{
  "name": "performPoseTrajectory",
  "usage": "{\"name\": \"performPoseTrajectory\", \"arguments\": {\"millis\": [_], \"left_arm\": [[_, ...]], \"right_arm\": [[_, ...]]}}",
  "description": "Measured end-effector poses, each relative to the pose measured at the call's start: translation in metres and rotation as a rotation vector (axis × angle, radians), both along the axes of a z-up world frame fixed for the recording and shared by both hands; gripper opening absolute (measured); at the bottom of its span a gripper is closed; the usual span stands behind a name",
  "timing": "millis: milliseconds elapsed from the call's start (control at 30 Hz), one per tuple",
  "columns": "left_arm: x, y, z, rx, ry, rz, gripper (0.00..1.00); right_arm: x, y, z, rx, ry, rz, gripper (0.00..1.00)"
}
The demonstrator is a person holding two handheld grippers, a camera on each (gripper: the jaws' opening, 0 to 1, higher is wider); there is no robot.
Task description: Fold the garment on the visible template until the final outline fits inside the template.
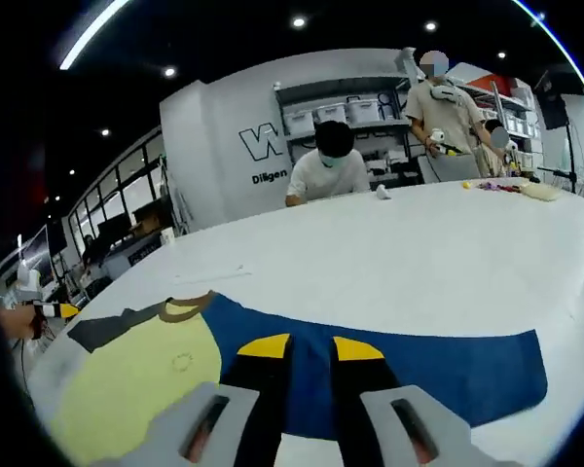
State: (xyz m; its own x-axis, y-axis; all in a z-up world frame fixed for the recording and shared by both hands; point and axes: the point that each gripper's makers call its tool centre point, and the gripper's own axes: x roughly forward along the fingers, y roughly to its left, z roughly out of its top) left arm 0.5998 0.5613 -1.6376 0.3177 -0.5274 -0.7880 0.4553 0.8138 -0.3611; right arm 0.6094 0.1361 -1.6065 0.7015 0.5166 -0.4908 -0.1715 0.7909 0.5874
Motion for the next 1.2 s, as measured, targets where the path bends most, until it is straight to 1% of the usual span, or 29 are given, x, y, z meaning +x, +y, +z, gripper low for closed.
{"name": "performPoseTrajectory", "arguments": {"millis": [67,100,200,233,333,400,433,500,567,633,700,733,767,800,833,867,900,933,967,1067,1100,1167,1200], "left_arm": [[0.011,-0.004,0.007,-0.008,-0.055,-0.002,0.65],[0.020,-0.007,0.011,-0.018,-0.086,-0.012,0.66],[0.031,-0.015,0.023,-0.025,-0.140,-0.027,0.67],[0.038,-0.019,0.025,-0.026,-0.160,-0.032,0.68],[0.048,-0.026,0.029,-0.028,-0.200,-0.046,0.70],[0.059,-0.033,0.033,-0.024,-0.242,-0.056,0.69],[0.068,-0.035,0.032,-0.018,-0.254,-0.059,0.69],[0.078,-0.041,0.033,-0.011,-0.275,-0.069,0.71],[0.083,-0.042,0.032,-0.006,-0.285,-0.074,0.75],[0.099,-0.042,0.029,0.017,-0.295,-0.081,0.79],[0.111,-0.041,0.025,0.031,-0.300,-0.084,0.84],[0.117,-0.040,0.024,0.038,-0.312,-0.079,0.85],[0.123,-0.039,0.025,0.044,-0.319,-0.066,0.82],[0.129,-0.036,0.024,0.046,-0.322,-0.048,0.76],[0.135,-0.033,0.023,0.047,-0.324,-0.029,0.65],[0.144,-0.028,0.022,0.046,-0.335,-0.002,0.57],[0.148,-0.025,0.021,0.045,-0.337,0.016,0.51],[0.152,-0.022,0.021,0.043,-0.339,0.034,0.47],[0.155,-0.017,0.022,0.047,-0.343,0.064,0.46],[0.176,0.005,0.018,0.076,-0.376,0.126,0.44],[0.189,0.020,0.015,0.078,-0.393,0.161,0.41],[0.199,0.031,0.013,0.068,-0.390,0.193,0.40],[0.201,0.033,0.012,0.068,-0.386,0.211,0.41]], "right_arm": [[0.007,0.003,0.006,-0.014,-0.035,0.009,0.15],[0.020,0.008,0.016,-0.013,-0.082,0.012,0.15],[0.031,0.011,0.019,-0.019,-0.092,0.013,0.16],[0.035,0.011,0.021,-0.028,-0.107,0.014,0.17],[0.051,0.017,0.029,-0.059,-0.160,0.025,0.19],[0.061,0.024,0.030,-0.073,-0.175,0.048,0.22],[0.070,0.028,0.030,-0.094,-0.190,0.064,0.25],[0.081,0.033,0.030,-0.128,-0.212,0.079,0.28],[0.098,0.039,0.030,-0.160,-0.247,0.105,0.30],[0.100,0.047,0.029,-0.177,-0.250,0.115,0.33],[0.112,0.049,0.024,-0.210,-0.244,0.113,0.35],[0.118,0.048,0.023,-0.225,-0.248,0.107,0.35],[0.124,0.047,0.021,-0.229,-0.247,0.098,0.35],[0.127,0.045,0.020,-0.228,-0.240,0.085,0.34],[0.130,0.044,0.019,-0.227,-0.233,0.071,0.34],[0.138,0.039,0.015,-0.221,-0.228,0.049,0.34],[0.146,0.034,0.012,-0.215,-0.223,0.026,0.34],[0.148,0.032,0.010,-0.215,-0.220,0.017,0.35],[0.150,0.030,0.009,-0.214,-0.216,0.008,0.35],[0.165,0.016,0.002,-0.229,-0.210,-0.028,0.36],[0.170,0.011,-0.001,-0.237,-0.208,-0.049,0.34],[0.178,0.002,-0.007,-0.249,-0.199,-0.074,0.33],[0.182,-0.006,-0.011,-0.252,-0.189,-0.093,0.33]]}}
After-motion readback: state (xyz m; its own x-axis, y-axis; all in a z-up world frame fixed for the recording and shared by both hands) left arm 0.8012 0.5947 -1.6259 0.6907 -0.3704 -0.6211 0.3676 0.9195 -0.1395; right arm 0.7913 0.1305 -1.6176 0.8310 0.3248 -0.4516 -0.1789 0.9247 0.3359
